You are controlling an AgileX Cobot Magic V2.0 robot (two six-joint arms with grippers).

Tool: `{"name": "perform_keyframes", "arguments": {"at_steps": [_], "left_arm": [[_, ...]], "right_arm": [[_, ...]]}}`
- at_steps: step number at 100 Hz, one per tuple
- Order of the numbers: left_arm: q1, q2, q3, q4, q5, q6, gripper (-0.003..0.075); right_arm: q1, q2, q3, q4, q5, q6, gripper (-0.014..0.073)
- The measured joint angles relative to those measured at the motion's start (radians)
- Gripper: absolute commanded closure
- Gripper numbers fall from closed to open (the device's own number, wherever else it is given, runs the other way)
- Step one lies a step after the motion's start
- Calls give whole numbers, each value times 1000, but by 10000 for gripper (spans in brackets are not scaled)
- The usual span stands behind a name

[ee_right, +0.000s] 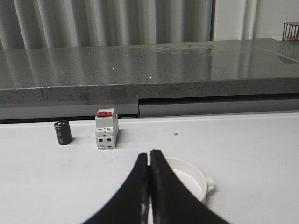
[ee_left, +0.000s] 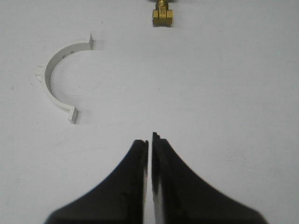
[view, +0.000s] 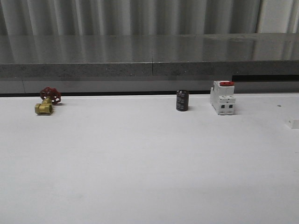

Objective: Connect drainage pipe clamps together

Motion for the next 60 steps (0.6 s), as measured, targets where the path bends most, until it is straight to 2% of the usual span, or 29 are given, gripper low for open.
{"name": "perform_keyframes", "arguments": {"at_steps": [11, 18, 23, 44, 60], "left_arm": [[0, 24, 0, 0, 9, 0, 324], [0, 33, 0, 0, 18, 0, 222], [0, 35, 0, 0, 17, 0, 183], [0, 62, -18, 0, 8, 0, 168], [37, 196, -116, 0, 29, 0, 168]], "right_arm": [[0, 0, 0, 0, 0, 0, 660], [0, 0, 0, 0, 0, 0, 660], [0, 0, 0, 0, 0, 0, 660], [0, 0, 0, 0, 0, 0, 660], [0, 0, 0, 0, 0, 0, 660]]}}
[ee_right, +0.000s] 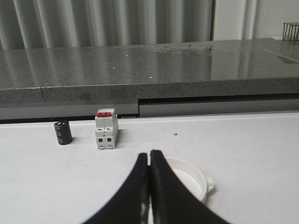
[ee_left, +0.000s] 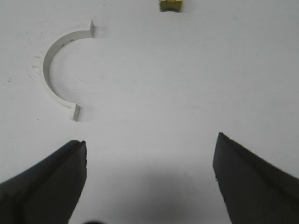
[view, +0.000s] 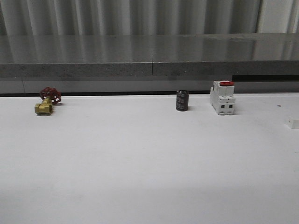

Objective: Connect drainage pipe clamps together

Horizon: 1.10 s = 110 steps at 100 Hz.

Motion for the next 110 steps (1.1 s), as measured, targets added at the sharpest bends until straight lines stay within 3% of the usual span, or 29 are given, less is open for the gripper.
{"name": "perform_keyframes", "arguments": {"at_steps": [57, 110], "left_arm": [[315, 647, -402, -56, 18, 283, 174], [347, 939, -520, -64, -58, 388, 174]], "right_arm": [[0, 0, 0, 0, 0, 0, 660], [0, 0, 0, 0, 0, 0, 660]]}}
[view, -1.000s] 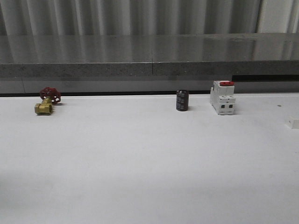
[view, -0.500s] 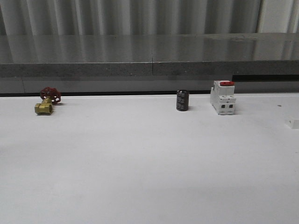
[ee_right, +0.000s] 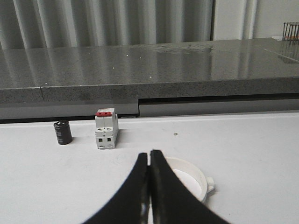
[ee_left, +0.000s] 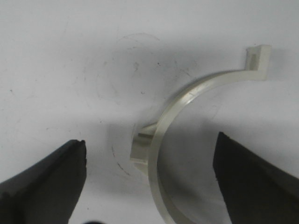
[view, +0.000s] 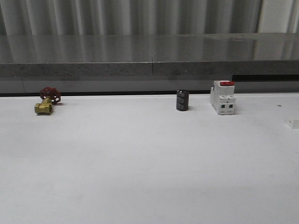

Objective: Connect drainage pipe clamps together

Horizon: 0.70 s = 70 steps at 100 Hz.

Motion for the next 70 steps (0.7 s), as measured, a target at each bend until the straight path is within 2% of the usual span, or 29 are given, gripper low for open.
{"name": "perform_keyframes", "arguments": {"at_steps": [53, 60, 70], "left_arm": [[0, 85, -15, 0, -14, 13, 180], [0, 87, -15, 0, -14, 14, 235], [0, 87, -15, 0, -12, 14, 408]], "right_arm": [[0, 0, 0, 0, 0, 0, 660], [0, 0, 0, 0, 0, 0, 660], [0, 0, 0, 0, 0, 0, 660]]}}
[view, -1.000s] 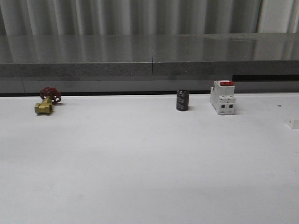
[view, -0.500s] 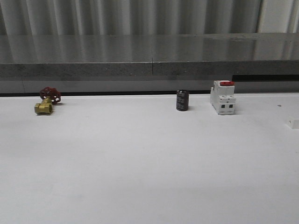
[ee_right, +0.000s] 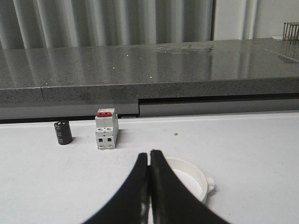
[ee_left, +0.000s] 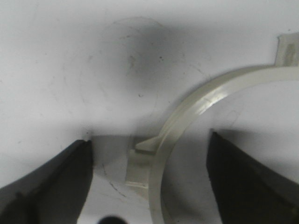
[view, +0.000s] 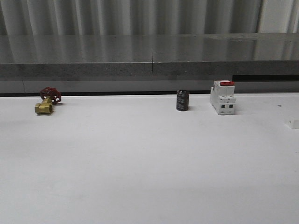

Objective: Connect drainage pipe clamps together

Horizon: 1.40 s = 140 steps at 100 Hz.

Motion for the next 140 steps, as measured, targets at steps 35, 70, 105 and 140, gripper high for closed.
{"name": "perform_keyframes", "arguments": {"at_steps": [35, 70, 105, 140], "left_arm": [[0, -11, 0, -42, 62, 2, 741], [-162, -186, 16, -97, 188, -160, 741], [-565, -202, 24, -41, 74, -469, 741], [-729, -89, 20, 56, 39, -672, 741]], "right_arm": [[0, 0, 0, 0, 0, 0, 660], [0, 0, 0, 0, 0, 0, 660], [0, 0, 0, 0, 0, 0, 660], [0, 0, 0, 0, 0, 0, 660]]}}
